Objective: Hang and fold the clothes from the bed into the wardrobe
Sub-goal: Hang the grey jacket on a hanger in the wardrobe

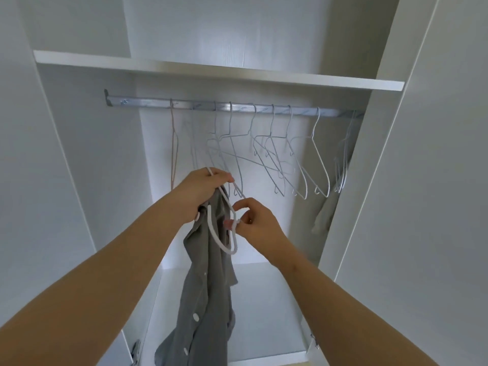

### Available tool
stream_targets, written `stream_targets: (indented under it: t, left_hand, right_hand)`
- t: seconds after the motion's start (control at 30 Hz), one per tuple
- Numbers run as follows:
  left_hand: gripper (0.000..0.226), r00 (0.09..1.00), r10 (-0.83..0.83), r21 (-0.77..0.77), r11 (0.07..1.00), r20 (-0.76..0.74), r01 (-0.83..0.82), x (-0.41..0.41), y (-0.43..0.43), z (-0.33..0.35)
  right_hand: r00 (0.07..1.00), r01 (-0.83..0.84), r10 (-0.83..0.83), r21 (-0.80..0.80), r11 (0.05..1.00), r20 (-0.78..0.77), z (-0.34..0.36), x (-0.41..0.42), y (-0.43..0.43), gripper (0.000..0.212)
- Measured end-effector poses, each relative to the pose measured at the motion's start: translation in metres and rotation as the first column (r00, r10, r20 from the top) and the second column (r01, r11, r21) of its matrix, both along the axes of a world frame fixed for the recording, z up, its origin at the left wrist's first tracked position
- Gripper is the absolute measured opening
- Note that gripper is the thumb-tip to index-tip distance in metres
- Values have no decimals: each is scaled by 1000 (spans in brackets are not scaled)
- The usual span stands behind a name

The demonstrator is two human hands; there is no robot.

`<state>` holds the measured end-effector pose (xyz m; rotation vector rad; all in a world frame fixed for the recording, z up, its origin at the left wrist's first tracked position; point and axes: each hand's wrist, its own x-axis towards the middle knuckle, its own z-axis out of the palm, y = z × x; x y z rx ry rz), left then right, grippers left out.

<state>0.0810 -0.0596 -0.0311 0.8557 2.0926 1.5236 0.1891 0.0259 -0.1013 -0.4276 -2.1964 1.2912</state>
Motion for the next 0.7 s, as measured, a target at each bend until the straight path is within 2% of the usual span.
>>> stream_targets:
  t: [0.07, 0.13, 0.17, 0.23, 0.27, 0.33, 0.4, 0.43, 0.47, 0.53, 0.6, 0.7]
  left_hand:
    - [20, 1000, -21, -9, 1000, 10, 21, 3, 1, 3]
    - [26, 998, -70, -54, 996, -9, 69, 2, -1, 6]
    - [28, 989, -138, -118, 984, -52, 132, 0, -4, 8]
    - [36, 942, -319, -316, 909, -105, 273, -8, -13, 14]
    - [46, 926, -357, -416, 865, -122, 279, -14, -18, 18]
    - [53, 904, -346, -595, 792, -253, 137, -29, -24, 23]
    - [27, 834, -331, -693, 716, -441, -83, -44, -25, 26]
    - [15, 789, -324, -708, 680, -522, -190, -49, -25, 26]
    - [15, 744, -305, -695, 661, -595, -284, -55, -25, 24]
    - [13, 693, -223, -619, 679, -686, -394, -67, -25, 22]
    - [19, 720, -81, -519, 749, -689, -412, -77, -25, 23]
    - [26, 828, 162, -345, 854, -536, -390, -89, -24, 31]
  right_hand:
    - [997, -23, 22, -11, 1000, -72, 1, 3, 0, 20]
    - [987, 22, -26, -27, 999, -157, 5, 6, 1, 7]
    - [975, 78, -86, -47, 996, -203, 7, 6, 4, 8]
    - [939, 186, -218, -138, 973, -267, 9, 9, 12, 26]
    - [925, 202, -250, -186, 962, -287, 11, 13, 17, 30]
    - [913, 198, -273, -257, 946, -303, 13, 21, 28, 33]
    - [901, 189, -297, -333, 924, -315, 16, 26, 36, 35]
    - [902, 173, -293, -358, 918, -317, 16, 28, 40, 37]
    - [907, 148, -276, -374, 915, -317, 17, 29, 42, 39]
    - [920, 106, -238, -386, 916, -312, 17, 30, 44, 44]
    - [924, 89, -224, -396, 914, -309, 17, 30, 44, 46]
    - [923, 61, -220, -447, 893, -314, 19, 29, 46, 46]
